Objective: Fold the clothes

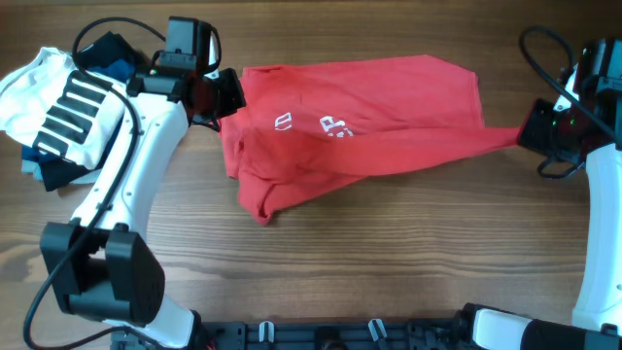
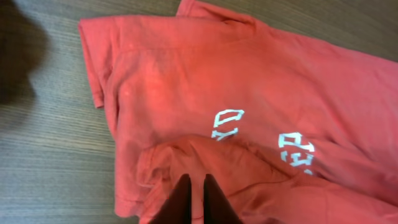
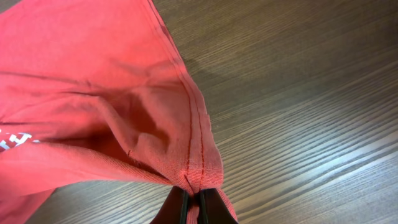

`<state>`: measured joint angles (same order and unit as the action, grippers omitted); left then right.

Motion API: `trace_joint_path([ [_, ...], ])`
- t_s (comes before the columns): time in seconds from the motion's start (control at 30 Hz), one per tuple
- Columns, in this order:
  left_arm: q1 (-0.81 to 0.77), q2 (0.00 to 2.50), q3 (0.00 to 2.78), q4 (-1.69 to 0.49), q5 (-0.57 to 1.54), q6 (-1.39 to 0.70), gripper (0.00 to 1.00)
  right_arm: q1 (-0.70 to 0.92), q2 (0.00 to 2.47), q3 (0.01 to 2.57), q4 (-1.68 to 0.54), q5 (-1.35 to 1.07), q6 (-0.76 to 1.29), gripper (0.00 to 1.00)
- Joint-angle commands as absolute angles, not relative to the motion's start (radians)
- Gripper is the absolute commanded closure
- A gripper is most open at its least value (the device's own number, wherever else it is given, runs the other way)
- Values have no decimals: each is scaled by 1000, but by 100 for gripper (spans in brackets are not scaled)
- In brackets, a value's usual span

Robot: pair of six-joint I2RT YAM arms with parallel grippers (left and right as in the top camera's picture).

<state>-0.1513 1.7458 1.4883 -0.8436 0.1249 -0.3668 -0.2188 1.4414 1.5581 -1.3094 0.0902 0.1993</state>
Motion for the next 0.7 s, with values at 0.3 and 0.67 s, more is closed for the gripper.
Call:
trace_joint_path([
  [0.3, -168, 1908, 1482, -869, 148, -355, 25, -224, 1423, 1550, -1316, 104, 184, 96],
  [0.67, -184, 1967, 1455, -887, 232, -356, 36, -224, 1423, 1550, -1318, 104, 186, 96],
])
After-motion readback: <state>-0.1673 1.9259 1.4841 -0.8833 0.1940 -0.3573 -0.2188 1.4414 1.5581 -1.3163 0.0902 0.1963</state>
